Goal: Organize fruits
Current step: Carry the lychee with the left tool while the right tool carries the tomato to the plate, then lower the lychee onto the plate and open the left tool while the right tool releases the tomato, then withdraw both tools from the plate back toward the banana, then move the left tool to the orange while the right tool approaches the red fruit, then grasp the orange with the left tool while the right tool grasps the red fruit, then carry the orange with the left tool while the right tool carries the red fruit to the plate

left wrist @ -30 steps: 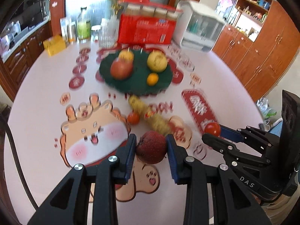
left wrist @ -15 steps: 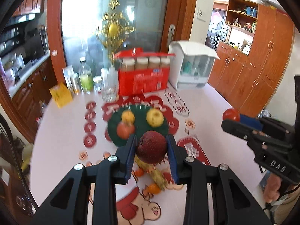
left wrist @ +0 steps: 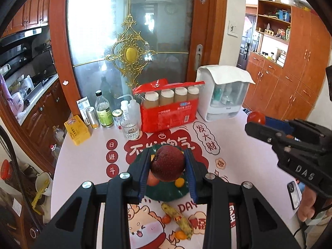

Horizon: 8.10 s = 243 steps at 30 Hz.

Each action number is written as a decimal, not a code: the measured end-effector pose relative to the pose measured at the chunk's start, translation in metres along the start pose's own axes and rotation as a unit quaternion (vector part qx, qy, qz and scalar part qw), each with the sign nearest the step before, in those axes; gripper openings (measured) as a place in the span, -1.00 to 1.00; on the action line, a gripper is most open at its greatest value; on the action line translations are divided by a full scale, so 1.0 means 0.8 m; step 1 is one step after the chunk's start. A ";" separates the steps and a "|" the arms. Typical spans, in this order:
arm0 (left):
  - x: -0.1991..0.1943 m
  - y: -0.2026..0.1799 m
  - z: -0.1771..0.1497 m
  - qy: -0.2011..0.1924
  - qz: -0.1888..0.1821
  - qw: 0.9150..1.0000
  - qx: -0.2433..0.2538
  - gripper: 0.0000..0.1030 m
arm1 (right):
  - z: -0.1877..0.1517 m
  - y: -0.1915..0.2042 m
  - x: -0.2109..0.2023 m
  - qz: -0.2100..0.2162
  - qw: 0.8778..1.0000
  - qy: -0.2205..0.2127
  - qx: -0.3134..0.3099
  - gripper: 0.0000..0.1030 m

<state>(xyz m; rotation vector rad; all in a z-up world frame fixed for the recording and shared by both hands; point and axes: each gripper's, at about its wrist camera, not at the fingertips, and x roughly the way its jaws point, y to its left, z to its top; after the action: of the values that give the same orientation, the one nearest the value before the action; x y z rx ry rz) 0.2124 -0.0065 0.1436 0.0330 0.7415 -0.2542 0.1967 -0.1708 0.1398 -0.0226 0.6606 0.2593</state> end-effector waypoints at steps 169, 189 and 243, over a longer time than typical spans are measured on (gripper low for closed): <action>0.212 -0.017 -0.368 0.192 -0.082 0.973 -0.102 0.51 | -0.367 0.008 0.177 0.025 0.983 0.180 -0.022 0.10; 0.212 -0.002 -0.372 0.192 -0.094 0.972 -0.095 -0.26 | -0.366 0.034 0.218 0.067 0.978 0.189 -0.059 0.10; 0.043 0.056 -0.140 0.055 -0.056 0.996 -0.037 -0.27 | -0.108 0.039 0.055 0.033 0.998 0.048 -0.024 -0.33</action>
<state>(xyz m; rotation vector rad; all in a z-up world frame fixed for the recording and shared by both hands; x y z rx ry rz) 0.1729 0.0428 0.0353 -0.0659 0.8622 -0.3343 0.1703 -0.1393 0.0461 -0.0599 0.7514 0.3389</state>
